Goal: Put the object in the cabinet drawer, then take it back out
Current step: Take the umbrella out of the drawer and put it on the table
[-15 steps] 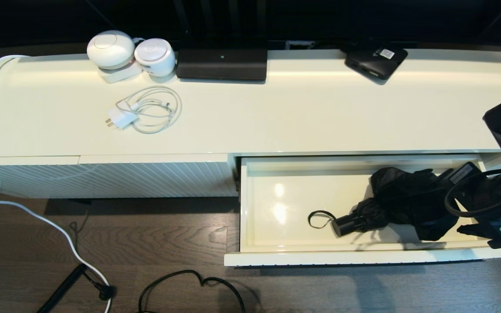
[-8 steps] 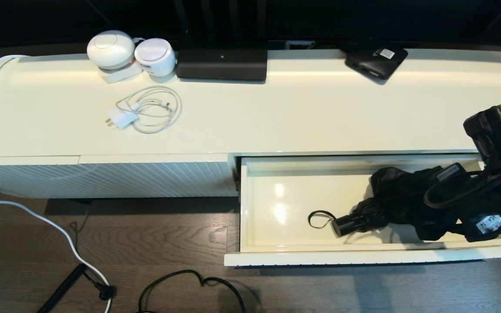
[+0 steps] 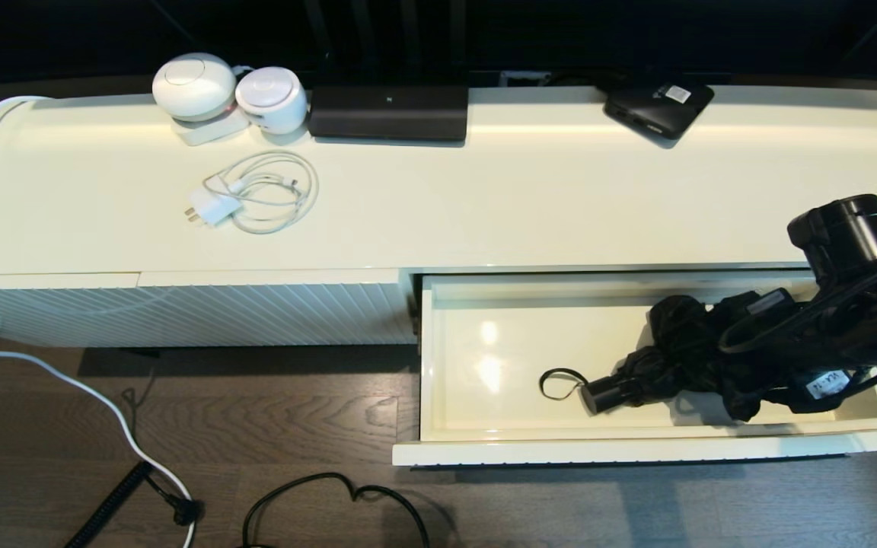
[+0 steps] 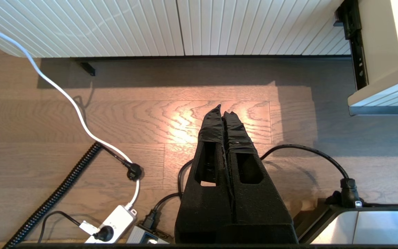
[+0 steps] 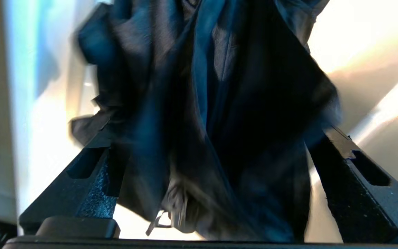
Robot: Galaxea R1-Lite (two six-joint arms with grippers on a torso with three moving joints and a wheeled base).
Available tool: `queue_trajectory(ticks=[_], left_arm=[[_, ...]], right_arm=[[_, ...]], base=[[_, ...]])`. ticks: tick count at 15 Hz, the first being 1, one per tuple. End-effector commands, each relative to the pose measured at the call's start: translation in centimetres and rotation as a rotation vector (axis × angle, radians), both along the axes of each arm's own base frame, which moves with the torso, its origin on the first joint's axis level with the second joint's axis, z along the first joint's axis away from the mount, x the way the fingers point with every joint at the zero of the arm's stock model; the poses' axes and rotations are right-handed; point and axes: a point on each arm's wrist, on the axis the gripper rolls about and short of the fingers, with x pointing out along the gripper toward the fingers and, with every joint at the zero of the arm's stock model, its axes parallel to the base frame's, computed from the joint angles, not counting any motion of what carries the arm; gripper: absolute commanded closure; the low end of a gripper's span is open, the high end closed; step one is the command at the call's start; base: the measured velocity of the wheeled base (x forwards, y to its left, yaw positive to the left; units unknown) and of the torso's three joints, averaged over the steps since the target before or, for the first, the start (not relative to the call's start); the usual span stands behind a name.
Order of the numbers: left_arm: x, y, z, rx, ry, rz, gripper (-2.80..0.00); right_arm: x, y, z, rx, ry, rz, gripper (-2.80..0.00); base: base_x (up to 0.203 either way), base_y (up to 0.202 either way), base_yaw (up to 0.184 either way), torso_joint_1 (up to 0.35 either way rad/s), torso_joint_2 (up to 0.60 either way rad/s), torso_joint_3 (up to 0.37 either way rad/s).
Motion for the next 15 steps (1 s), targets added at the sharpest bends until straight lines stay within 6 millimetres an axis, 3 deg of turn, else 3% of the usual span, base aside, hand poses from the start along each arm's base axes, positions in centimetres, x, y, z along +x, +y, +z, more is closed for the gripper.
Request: queue_trajectory(ticks=[1, 9, 10, 11, 15], left_arm=[[0.0, 0.0, 0.0, 0.0, -0.001, 0.001, 0.0], [0.0, 0.0, 0.0, 0.0, -0.001, 0.001, 0.0], [0.0, 0.0, 0.0, 0.0, -0.001, 0.001, 0.0], [0.0, 0.0, 0.0, 0.0, -0.001, 0.001, 0.0], [0.0, 0.0, 0.0, 0.0, -0.001, 0.001, 0.0]], right_arm=[[0.6, 0.0, -1.1, 0.004, 0.032, -0.003, -2.8], [1.2, -0.6, -2.1, 0.041, 0.039, 0.0, -2.8], [1.1, -0.6, -2.3, 0.045, 0.047, 0.006, -1.1], [1.1, -0.6, -2.4, 0.048, 0.052, 0.009, 0.0], [0.9, -0.6, -2.3, 0.053, 0.047, 0.009, 0.0]], base=[[0.0, 0.0, 0.0, 0.0, 0.0, 0.0], [0.0, 0.0, 0.0, 0.0, 0.0, 0.0], [0.0, 0.0, 0.0, 0.0, 0.0, 0.0], [0.0, 0.0, 0.0, 0.0, 0.0, 0.0], [0.0, 0.0, 0.0, 0.0, 0.0, 0.0]])
